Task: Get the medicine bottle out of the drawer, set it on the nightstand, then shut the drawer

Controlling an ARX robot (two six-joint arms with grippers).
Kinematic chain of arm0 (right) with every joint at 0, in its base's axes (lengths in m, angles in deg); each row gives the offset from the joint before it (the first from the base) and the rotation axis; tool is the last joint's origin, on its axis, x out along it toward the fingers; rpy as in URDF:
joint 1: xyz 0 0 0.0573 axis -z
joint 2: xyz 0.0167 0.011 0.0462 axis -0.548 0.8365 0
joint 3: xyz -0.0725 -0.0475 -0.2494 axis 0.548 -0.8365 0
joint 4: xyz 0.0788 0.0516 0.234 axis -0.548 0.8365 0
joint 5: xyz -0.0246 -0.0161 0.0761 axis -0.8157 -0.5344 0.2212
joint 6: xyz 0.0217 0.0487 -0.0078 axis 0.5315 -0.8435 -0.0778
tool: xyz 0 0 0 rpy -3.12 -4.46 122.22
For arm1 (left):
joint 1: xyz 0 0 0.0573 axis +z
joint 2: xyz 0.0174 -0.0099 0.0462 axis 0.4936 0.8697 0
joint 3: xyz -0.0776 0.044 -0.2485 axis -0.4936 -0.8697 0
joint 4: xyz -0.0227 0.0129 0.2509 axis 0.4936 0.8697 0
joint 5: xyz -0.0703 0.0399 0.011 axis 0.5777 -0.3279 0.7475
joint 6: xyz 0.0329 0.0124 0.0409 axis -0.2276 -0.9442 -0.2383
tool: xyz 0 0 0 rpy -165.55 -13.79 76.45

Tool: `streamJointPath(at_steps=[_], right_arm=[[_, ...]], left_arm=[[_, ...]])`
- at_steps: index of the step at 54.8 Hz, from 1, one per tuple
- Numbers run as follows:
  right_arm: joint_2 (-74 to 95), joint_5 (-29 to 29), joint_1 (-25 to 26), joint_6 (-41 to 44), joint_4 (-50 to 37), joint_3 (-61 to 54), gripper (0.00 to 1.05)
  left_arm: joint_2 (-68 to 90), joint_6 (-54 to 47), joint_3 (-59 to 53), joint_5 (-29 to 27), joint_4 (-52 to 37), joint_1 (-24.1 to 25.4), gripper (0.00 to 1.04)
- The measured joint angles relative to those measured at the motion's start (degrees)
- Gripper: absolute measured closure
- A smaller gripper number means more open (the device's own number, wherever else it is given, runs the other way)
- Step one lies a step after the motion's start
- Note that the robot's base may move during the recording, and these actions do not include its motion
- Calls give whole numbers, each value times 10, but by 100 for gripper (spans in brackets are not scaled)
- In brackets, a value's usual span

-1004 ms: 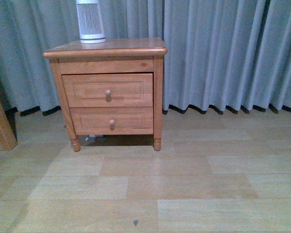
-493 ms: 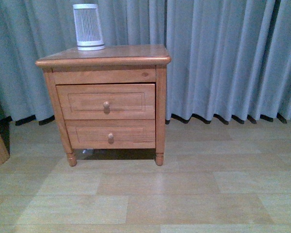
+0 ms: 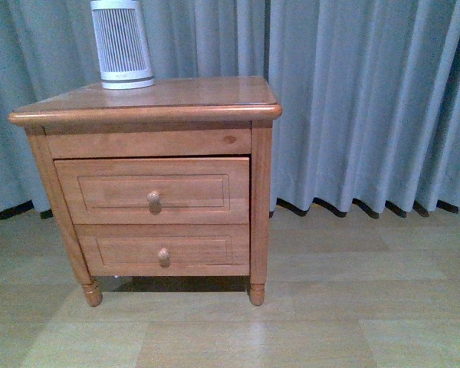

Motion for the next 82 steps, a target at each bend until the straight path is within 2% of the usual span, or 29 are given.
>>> streamJointPath(at_steps=[1, 4, 7, 11, 19, 30, 41, 56, 69, 82], right_arm=[[0, 0, 0, 0, 0, 0, 7], [0, 1, 0, 0, 0, 0, 7], [0, 1, 0, 0, 0, 0, 7], [0, 1, 0, 0, 0, 0, 7], [0, 1, 0, 0, 0, 0, 7], [0, 1, 0, 0, 0, 0, 7], [0, 1, 0, 0, 0, 0, 7], [0, 1, 0, 0, 0, 0, 7], [0, 0, 0, 0, 0, 0, 7], [0, 1, 0, 0, 0, 0, 7]], left_arm=[[6, 9, 6, 14, 14, 3, 6], [113, 68, 62, 103, 99, 13, 6], [196, 97, 90, 118, 67, 2, 6], [354, 117, 168, 115, -62, -21, 6], [563, 106, 289, 104, -216, -50, 6], [828, 82, 457, 75, -319, -74, 6], [1065, 57, 615, 33, -339, -94, 6], [1280, 47, 781, -19, -322, -101, 6], [1386, 45, 901, -39, -311, -100, 6], [1446, 44, 961, -43, -307, -99, 6]])
